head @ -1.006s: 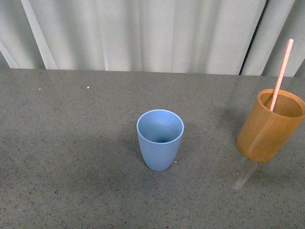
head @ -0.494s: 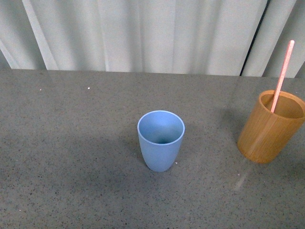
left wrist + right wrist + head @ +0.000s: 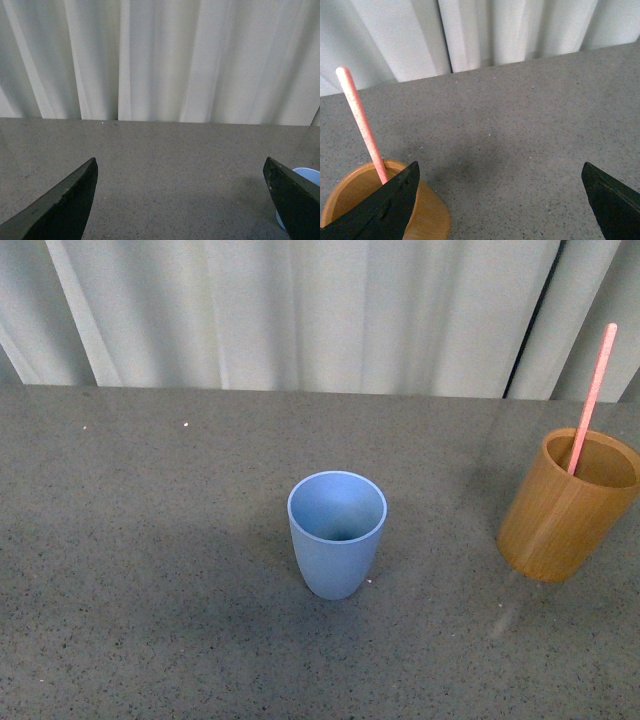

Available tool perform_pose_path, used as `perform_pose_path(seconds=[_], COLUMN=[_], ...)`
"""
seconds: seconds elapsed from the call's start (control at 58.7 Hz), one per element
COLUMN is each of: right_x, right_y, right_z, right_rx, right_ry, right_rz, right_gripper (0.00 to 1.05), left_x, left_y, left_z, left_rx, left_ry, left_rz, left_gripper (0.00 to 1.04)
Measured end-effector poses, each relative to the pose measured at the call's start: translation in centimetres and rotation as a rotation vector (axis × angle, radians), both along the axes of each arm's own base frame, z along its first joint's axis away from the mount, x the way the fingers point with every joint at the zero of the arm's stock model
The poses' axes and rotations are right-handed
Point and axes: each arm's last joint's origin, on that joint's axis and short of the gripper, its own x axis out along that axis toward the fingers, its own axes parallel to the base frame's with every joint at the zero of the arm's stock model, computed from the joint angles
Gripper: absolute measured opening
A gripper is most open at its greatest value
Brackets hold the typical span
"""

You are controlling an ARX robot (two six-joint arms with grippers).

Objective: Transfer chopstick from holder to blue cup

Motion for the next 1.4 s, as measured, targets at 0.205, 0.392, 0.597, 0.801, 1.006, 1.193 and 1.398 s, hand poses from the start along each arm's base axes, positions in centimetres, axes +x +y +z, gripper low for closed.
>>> perform_pose_path(seconds=[0.205,0.392,0.597,0.801,1.006,1.193,1.398], right_x=[2.3,4.1,5.4,6.7,8.1,9.1,9.7], right_y=[1.0,2.0,2.9,3.7,4.2,4.9,5.9], right_z=[-0.1,0.2,-0.1,-0.6,-0.7,-1.0,-1.4], right_rx=[-0.045,-0.076,-0.077,-0.082,-0.084,-0.082,-0.077], right_ry=[0.049,0.06,0.069,0.065,0.05,0.046,0.046], right_rz=[0.092,0.153,0.189,0.219,0.229,0.237,0.258], right_gripper=[0.95,0.95,0.95,0.95,0.95,0.95,0.95], left_x=[0.0,0.0,0.0,0.0,0.0,0.0,0.0], left_y=[0.0,0.0,0.0,0.0,0.0,0.0,0.0], left_z=[0.0,0.0,0.0,0.0,0.0,0.0,0.0], left_rx=[0.0,0.0,0.0,0.0,0.0,0.0,0.0], left_ry=[0.0,0.0,0.0,0.0,0.0,0.0,0.0], left_rz=[0.0,0.0,0.0,0.0,0.0,0.0,0.0], left_gripper=[0.98,0.98,0.98,0.98,0.98,0.98,0.98])
